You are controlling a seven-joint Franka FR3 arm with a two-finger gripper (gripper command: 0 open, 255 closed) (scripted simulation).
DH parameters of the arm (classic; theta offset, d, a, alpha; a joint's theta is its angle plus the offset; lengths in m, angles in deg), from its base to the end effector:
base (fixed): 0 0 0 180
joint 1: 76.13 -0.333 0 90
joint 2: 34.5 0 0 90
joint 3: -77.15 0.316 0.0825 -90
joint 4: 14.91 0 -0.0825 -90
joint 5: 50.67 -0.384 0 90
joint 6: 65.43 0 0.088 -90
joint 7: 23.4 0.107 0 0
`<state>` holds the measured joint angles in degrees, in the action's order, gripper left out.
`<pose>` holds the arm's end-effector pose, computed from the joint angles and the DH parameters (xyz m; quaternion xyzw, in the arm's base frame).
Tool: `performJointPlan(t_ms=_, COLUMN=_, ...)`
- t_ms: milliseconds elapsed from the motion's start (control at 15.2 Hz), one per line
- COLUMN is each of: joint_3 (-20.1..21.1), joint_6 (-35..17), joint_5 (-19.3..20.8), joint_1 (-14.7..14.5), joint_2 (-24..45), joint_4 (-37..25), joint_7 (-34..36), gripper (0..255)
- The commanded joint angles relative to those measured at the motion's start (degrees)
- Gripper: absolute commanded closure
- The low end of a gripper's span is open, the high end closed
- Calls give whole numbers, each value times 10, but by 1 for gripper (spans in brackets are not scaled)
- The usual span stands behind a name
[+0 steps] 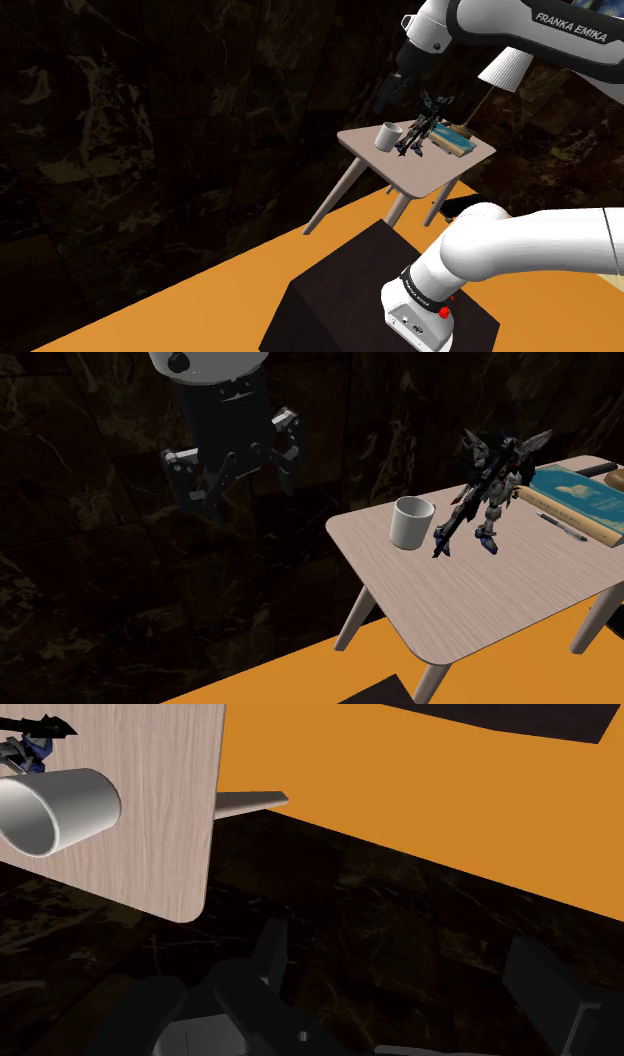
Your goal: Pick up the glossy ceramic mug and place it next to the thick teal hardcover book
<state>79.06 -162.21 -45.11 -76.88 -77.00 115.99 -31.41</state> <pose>0.3315 0.0097 0.6224 0.9914 0.0912 0.0697 0.0633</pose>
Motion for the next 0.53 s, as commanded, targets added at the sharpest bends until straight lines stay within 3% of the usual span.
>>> performJointPlan(t_ms=0, joint_3=0, joint_6=0, joint_5=0, joint_1=0, joint_2=0, joint_4=0, joint_7=0, gripper=0)
performJointPlan(t_ms=462, joint_3=-86, joint_6=-65, joint_5=33, joint_1=25, joint_2=43, joint_4=21, joint_7=-86, gripper=0)
